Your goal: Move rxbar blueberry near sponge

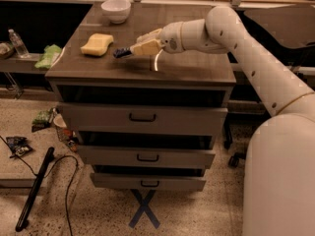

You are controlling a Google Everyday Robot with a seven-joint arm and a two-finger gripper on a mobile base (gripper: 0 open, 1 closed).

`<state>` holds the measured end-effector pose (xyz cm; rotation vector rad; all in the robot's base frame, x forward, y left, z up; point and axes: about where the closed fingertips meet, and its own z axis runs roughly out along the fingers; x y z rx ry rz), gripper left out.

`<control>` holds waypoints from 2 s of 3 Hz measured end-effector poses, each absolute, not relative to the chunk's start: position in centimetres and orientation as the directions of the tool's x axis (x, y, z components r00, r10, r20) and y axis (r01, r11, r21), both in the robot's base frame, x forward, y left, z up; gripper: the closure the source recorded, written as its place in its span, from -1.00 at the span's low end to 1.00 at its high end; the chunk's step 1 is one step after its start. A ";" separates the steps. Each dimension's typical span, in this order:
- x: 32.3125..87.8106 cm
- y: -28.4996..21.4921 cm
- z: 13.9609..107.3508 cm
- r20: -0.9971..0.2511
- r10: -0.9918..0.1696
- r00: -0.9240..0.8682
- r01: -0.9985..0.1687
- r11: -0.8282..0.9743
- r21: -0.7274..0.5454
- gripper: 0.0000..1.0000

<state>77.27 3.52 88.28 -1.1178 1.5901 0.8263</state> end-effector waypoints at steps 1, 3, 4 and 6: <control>77.7 6.7 87.1 -0.958 -0.276 -0.077 -0.955 0.296 -0.009 0.62; 78.0 9.9 86.9 -0.962 -0.272 -0.033 -0.963 0.265 -0.042 -0.46; 77.9 10.0 87.5 -0.962 -0.271 0.013 -0.959 0.269 -0.089 -0.90; 80.4 -1.7 91.8 -0.928 -0.367 0.072 -0.897 0.383 -0.221 -1.00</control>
Offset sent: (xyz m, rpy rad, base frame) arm 0.0113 0.0679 -0.0127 0.0011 -0.0503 0.0815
